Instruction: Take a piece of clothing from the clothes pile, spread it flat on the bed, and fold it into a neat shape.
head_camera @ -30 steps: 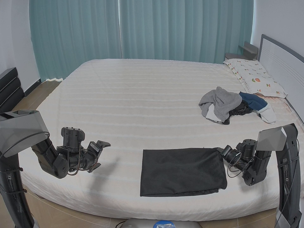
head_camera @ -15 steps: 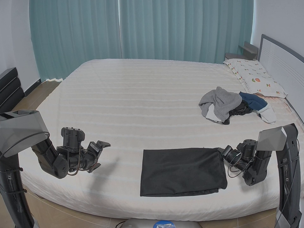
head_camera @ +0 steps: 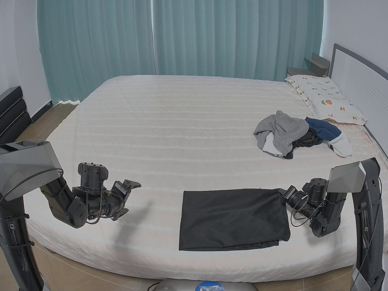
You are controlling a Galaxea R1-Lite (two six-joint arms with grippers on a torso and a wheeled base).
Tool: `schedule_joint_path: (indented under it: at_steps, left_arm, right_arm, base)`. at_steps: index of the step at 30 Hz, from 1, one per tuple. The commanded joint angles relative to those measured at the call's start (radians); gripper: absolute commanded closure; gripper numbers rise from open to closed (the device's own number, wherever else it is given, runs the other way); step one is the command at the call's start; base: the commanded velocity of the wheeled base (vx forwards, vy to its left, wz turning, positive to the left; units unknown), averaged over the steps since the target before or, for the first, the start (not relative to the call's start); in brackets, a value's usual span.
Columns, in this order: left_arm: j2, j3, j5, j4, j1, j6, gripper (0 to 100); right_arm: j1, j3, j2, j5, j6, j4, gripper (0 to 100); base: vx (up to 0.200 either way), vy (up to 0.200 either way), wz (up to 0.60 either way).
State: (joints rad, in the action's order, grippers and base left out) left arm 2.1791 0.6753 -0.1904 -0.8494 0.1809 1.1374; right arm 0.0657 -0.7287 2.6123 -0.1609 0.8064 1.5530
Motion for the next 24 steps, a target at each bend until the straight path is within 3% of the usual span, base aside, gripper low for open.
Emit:
schedule_joint_path:
  at_steps: [1,10,11,24]
  left_arm:
    - [0.001,0.0,0.0,0.0,0.002,0.001,0]
    - [0.001,0.0,0.0,0.0,0.002,0.001,0]
    - [0.001,0.0,0.0,0.0,0.003,0.001,0]
    - [-0.001,0.004,0.0,0.003,0.003,0.002,0]
  right_arm:
    - [0.0,0.002,0.0,0.0,-0.001,0.004,100]
    - [0.003,0.0,-0.002,0.0,-0.003,-0.027,100]
    - [0.003,0.0,-0.002,0.0,-0.003,-0.025,0]
    - [-0.012,0.008,-0.017,0.001,0.031,-0.013,0]
  base:
    - [0.0,0.0,0.0]
    - [0.0,0.0,0.0]
    - [0.0,0.0,0.0]
    - [0.0,0.0,0.0]
